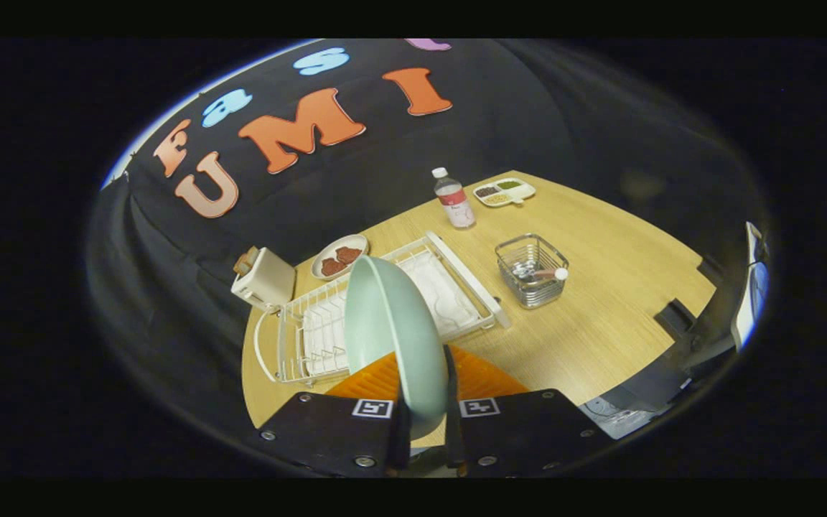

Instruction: Take the plate from the dish rack, then take the spoon from the basket and place it into the plate.

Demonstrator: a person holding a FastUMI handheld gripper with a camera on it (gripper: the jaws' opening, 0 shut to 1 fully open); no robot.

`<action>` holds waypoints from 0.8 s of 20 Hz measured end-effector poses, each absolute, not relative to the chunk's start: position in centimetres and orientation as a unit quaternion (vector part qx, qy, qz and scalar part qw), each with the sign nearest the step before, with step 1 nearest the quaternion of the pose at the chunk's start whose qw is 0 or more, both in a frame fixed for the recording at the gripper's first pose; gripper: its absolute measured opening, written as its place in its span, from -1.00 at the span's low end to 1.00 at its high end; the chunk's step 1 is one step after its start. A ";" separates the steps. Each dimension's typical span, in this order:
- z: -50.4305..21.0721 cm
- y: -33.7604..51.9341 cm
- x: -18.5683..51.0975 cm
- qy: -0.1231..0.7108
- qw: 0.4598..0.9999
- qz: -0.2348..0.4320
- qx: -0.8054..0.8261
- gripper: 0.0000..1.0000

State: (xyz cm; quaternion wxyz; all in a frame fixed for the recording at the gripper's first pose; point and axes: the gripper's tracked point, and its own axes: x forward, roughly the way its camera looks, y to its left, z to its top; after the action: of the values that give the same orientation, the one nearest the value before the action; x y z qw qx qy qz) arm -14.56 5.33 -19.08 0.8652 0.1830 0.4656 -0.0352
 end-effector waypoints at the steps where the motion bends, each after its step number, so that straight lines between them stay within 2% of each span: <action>1: -19.7 5.3 -15.4 0.473 0.859 -0.034 0.196 -0.62; 16: -29.2 8.3 -22.3 0.555 0.777 -0.006 0.297 -0.61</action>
State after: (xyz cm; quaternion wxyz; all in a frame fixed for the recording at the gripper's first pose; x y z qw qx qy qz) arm -22.26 8.32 -29.20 0.7771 0.2972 0.5547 -0.0062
